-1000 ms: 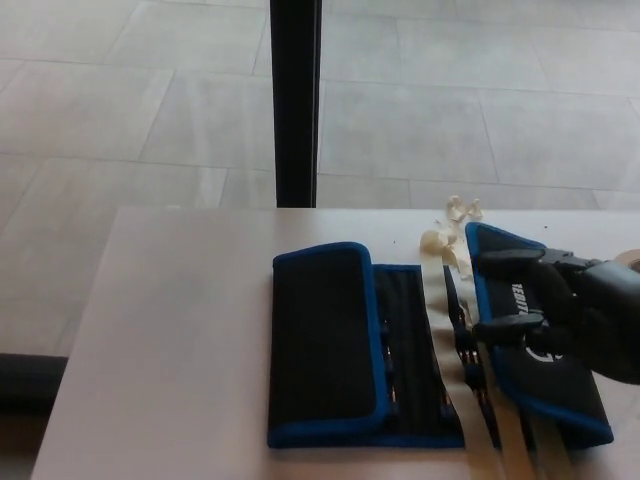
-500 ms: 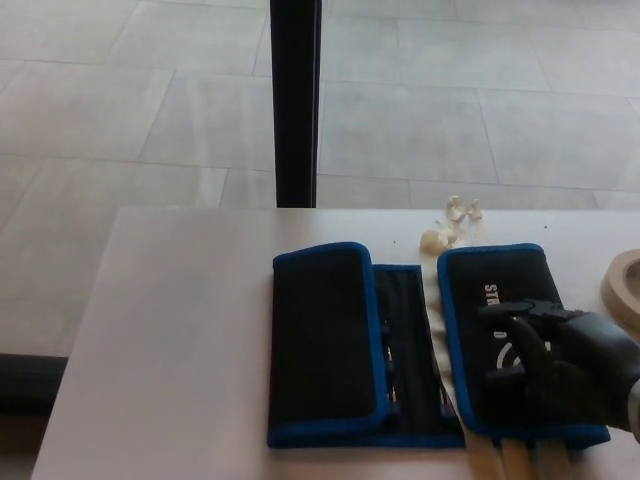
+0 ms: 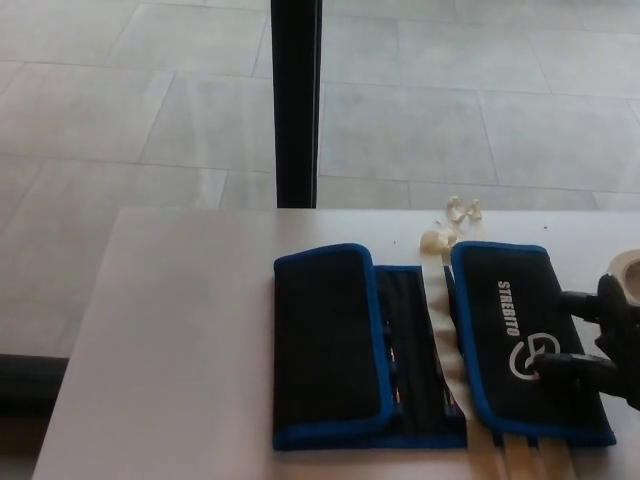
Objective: The robot uses its right hand to lift an edge of the toolkit kept in middle of the desk and make one fold in it
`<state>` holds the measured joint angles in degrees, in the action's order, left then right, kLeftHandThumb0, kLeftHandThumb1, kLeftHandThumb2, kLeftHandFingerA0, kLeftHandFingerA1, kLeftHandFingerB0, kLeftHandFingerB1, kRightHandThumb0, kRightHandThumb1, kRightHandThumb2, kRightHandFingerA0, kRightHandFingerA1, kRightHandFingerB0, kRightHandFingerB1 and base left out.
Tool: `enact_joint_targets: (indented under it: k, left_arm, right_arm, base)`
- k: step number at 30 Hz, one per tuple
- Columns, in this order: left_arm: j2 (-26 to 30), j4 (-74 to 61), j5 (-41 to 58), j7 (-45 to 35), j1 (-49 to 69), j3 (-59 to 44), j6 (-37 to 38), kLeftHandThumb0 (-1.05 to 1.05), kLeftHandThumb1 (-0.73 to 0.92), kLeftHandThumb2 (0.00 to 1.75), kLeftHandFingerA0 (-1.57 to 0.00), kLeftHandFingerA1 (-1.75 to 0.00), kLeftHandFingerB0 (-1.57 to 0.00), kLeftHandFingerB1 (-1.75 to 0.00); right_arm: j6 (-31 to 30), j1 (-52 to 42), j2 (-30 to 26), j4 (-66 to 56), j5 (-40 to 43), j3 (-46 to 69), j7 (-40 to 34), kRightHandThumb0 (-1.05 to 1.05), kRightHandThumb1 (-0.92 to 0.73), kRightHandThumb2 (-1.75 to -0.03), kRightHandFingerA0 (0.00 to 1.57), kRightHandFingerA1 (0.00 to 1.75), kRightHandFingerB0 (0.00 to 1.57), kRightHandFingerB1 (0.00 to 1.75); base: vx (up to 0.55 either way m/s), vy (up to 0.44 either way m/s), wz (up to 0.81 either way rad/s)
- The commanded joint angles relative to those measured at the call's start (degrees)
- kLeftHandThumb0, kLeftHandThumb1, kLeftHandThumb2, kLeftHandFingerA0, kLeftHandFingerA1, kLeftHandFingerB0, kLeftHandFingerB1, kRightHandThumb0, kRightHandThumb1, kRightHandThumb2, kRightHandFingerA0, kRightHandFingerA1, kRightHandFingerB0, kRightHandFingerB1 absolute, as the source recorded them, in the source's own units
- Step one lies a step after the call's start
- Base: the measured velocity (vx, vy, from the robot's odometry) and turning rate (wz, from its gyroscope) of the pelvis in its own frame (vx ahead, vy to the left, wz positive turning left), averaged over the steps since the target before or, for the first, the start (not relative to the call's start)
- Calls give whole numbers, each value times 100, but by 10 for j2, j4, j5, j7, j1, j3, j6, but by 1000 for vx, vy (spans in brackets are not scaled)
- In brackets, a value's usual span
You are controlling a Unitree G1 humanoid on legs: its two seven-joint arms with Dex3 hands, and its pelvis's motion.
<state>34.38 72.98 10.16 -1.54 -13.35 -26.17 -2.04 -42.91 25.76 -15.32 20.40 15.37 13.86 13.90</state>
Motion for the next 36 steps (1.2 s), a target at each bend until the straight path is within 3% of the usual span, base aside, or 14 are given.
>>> enact_joint_targets:
  k: [1, 10, 11, 12, 13, 14, 17, 18, 20, 22, 28, 30, 33, 36]
  left_arm:
    - [14, 4, 3, -2, -1, -2, -6, -85, 92, 67, -55, -71, -40, -53]
    - [16, 5, 3, -4, 6, -2, -4, -88, 92, 68, -56, -70, -41, -52]
    - [15, 6, 4, -3, 6, -3, -4, -83, 70, 112, -54, -74, -39, -60]
    - [16, 5, 2, -5, 9, -1, -3, -87, 92, 68, -56, -73, -41, -53]
    - [15, 4, 2, -2, 10, -1, -4, -81, 71, 112, -53, -74, -39, -60]
    - [15, 3, 3, -1, 11, -1, -6, -85, 92, 68, -55, -71, -41, -52]
    - [15, 5, 4, -5, 14, -3, -3, -85, 92, 68, -54, -69, -40, -52]
    - [13, 6, 3, -7, 16, -2, 3, -84, 71, 110, -53, -71, -38, -60]
    - [13, 6, 4, -7, 18, -3, 4, -88, 92, 68, -56, -69, -40, -52]
    - [13, 6, 3, -5, 17, -2, 1, -89, 92, 68, -58, -68, -40, -52]
    - [12, 5, 7, -7, 18, -5, 0, -87, 92, 68, -55, -70, -39, -53]
    - [11, 4, 9, -7, 19, -8, 1, -82, 71, 112, -52, -73, -39, -63]
    - [7, 5, 11, -2, 21, -10, 1, -86, 92, 68, -55, -69, -40, -53]
    - [6, 5, 13, -6, 23, -11, 0, -82, 72, 112, -51, -71, -37, -60]
  right_arm:
    - [-82, -5, 4, -9, 21, 23, -24, -57, -62, -98, 52, 70, 32, 54]
    - [-165, 14, -23, -145, 114, 119, 9, -50, -80, -64, 52, 64, 36, 41]
    - [-175, 19, -31, -163, 120, 136, 3, -52, -78, -64, 54, 61, 39, 41]
    - [-187, 28, -49, -184, 134, 173, -3, -51, -78, -64, 58, 60, 42, 41]
    - [-186, 30, -68, -191, 137, 190, 2, -53, -64, -96, 55, 67, 34, 53]
    - [-194, 37, -82, -189, 142, 213, -1, -51, -80, -64, 62, 59, 37, 38]
    - [-194, 50, -128, -162, 145, 288, -15, -49, -80, -64, 53, 53, 34, 37]
    - [-174, 45, -154, -138, 147, 330, -18, -46, -82, -64, 48, 53, 33, 36]
    - [-162, 45, -169, -113, 148, 350, -17, -47, -82, -64, 52, 57, 35, 37]
    - [-107, 30, -199, -49, 134, 391, -22, -53, -62, -95, 49, 63, 38, 54]
    - [63, -24, -236, 128, 104, 499, -103, -72, -64, -60, 92, 79, 66, 63]
    - [117, -42, -241, 181, 106, 528, -130, -68, -53, -105, 84, 89, 53, 74]
    - [201, -70, -232, 246, 129, 584, -161, -78, -75, -63, 79, 96, 43, 82]
    - [254, -95, -221, 313, 148, 617, -196, -80, -77, -63, 91, 108, 36, 89]
  base:
    - [0, 0, 0]
    - [0, 0, 0]
    - [0, 0, 0]
    - [0, 0, 0]
    - [0, 0, 0]
    - [0, 0, 0]
    - [0, 0, 0]
    - [0, 0, 0]
    - [0, 0, 0]
    - [0, 0, 0]
    - [0, 0, 0]
    - [0, 0, 0]
    - [0, 0, 0]
    - [0, 0, 0]
